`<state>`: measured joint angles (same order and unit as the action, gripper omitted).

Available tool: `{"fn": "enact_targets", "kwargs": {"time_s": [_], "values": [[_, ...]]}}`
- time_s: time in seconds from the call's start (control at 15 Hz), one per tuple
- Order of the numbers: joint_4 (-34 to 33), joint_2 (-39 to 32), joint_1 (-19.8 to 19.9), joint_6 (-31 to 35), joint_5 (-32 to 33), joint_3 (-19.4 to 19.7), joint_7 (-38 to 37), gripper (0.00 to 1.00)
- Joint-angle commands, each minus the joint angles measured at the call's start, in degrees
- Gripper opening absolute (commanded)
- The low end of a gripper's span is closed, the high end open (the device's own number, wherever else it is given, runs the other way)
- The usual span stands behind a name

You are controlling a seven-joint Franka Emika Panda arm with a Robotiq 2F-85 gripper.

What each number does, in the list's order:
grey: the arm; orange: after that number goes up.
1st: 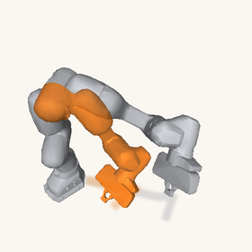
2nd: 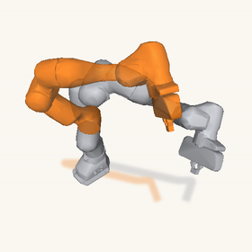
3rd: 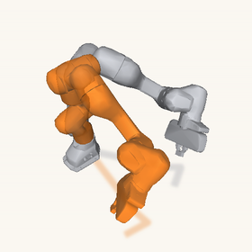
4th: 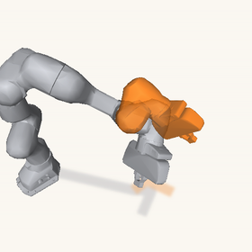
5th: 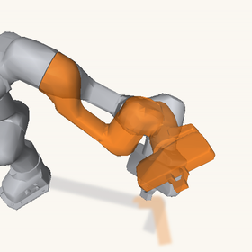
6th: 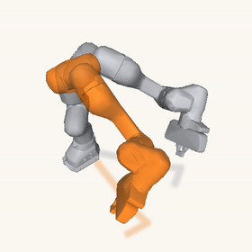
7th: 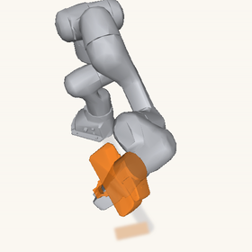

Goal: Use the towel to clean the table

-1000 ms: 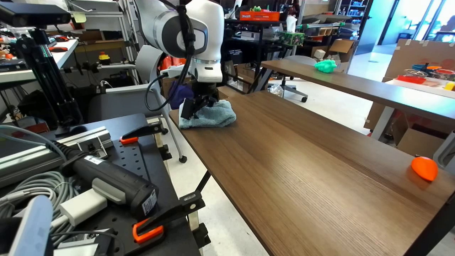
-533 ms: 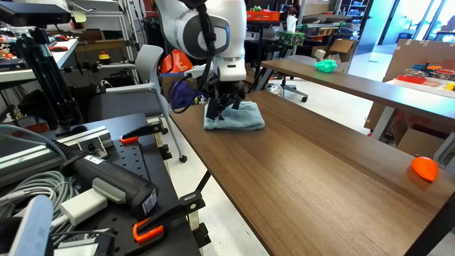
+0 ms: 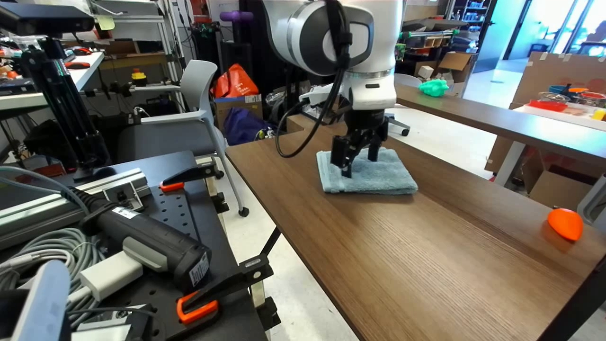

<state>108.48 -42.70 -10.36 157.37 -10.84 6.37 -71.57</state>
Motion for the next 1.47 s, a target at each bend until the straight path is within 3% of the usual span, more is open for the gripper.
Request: {"fn": "enact_targets", "kwargs": {"time_s": [0.0, 0.33, 0.6, 1.07, 1.4], "values": [[1.81, 3.02, 1.97, -2.09, -0.13, 3.68, -1.14, 1.0], [5.03, 5.53, 3.67, -1.55, 0.48, 6.89, -1.37, 1.0], [8.88, 4.65, 0.11, -0.82, 2.67, 7.1, -2.47, 1.0], [18.54, 5.98, -7.29, 0.01, 7.02, 2.46, 0.39, 1.0], [22.54, 12.31, -8.49, -1.61, 8.34, 1.4, 0.99, 1.0]]}}
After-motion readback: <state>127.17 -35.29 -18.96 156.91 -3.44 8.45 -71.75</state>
